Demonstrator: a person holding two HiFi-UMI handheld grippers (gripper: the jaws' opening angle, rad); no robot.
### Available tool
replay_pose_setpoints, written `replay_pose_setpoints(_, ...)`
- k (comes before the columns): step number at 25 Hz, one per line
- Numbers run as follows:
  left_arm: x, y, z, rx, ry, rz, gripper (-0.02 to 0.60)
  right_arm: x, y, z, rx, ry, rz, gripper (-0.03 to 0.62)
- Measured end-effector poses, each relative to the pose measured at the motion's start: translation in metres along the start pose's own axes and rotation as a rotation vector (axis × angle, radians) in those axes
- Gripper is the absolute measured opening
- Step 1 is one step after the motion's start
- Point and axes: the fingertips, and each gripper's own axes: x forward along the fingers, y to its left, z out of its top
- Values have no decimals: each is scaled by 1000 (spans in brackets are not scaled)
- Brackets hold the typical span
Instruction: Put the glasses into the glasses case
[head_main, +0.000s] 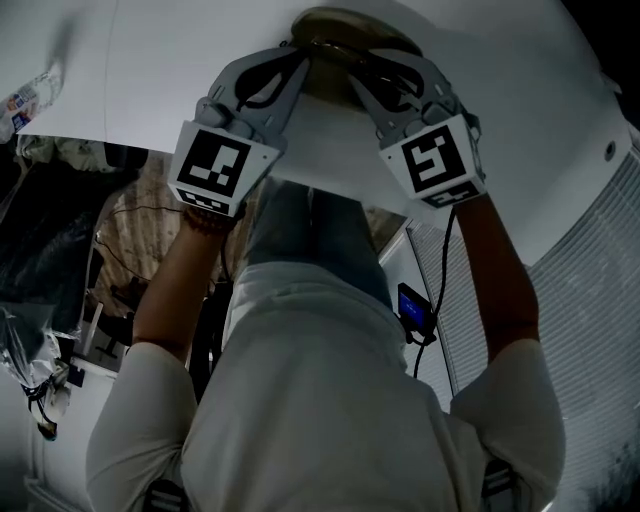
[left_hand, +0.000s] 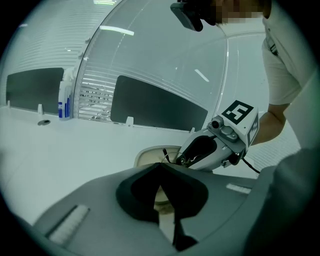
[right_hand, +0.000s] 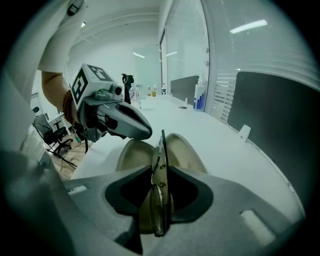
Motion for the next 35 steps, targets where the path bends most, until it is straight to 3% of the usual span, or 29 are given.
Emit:
replay_pose_setpoints(16, -4, 1, -5, -13, 1, -3, 2, 14, 3, -9, -68, 63, 18, 115)
replay_pose_setpoints(35, -24, -14, 19, 12, -13, -8, 2, -15, 6, 16, -29, 17, 7, 132)
